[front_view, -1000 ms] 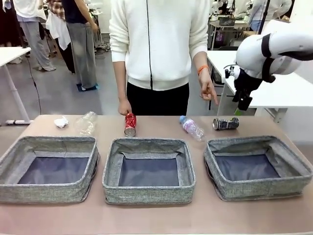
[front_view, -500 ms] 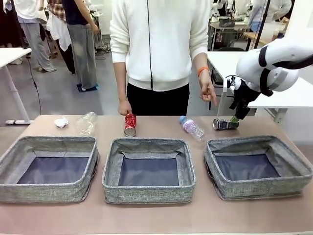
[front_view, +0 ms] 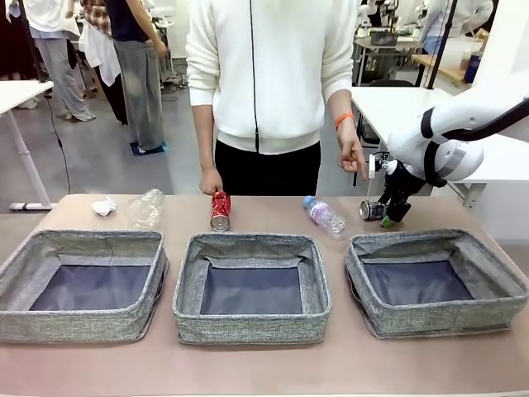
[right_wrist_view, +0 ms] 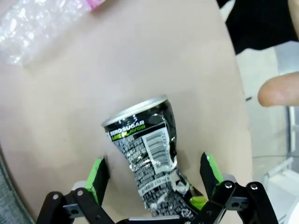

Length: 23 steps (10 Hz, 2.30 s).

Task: Sort the waste into the appropriate baskets.
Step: Pick up the waste item pointed out by the person.

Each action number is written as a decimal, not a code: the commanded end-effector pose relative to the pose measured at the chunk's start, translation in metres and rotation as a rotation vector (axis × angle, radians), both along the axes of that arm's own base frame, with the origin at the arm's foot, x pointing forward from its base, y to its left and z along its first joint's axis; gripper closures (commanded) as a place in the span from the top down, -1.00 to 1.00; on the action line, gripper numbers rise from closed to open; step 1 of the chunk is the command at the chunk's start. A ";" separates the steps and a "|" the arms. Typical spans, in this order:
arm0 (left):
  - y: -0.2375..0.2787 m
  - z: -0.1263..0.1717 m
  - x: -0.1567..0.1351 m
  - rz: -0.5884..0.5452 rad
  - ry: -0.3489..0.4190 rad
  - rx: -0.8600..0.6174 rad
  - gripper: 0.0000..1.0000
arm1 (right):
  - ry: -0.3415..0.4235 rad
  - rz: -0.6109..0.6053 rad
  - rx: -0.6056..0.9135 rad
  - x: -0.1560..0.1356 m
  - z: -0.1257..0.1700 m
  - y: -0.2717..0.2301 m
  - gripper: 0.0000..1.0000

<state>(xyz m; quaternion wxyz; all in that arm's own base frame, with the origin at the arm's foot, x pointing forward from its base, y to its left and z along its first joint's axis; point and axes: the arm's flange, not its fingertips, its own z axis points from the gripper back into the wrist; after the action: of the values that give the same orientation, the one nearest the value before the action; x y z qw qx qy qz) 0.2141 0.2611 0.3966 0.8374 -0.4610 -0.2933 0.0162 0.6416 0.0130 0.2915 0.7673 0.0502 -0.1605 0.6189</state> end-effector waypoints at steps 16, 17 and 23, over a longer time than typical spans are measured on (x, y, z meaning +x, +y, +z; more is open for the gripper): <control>0.000 0.001 0.000 -0.003 -0.030 -0.007 1.00 | 0.070 -0.154 0.044 -0.032 0.080 -0.021 -1.00; 0.000 0.001 0.000 -0.003 -0.030 -0.007 1.00 | 0.020 -0.310 0.109 -0.080 0.150 -0.042 -1.00; 0.000 0.001 0.000 -0.003 -0.030 -0.007 1.00 | 0.011 -0.684 0.469 -0.310 0.276 0.053 -1.00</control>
<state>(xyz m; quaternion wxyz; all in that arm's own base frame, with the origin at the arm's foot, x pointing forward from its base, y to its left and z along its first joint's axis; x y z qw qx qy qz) 0.2139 0.2611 0.3971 0.8372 -0.4610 -0.2938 0.0161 0.3561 0.0353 0.5827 0.8870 0.1859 -0.2957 0.3020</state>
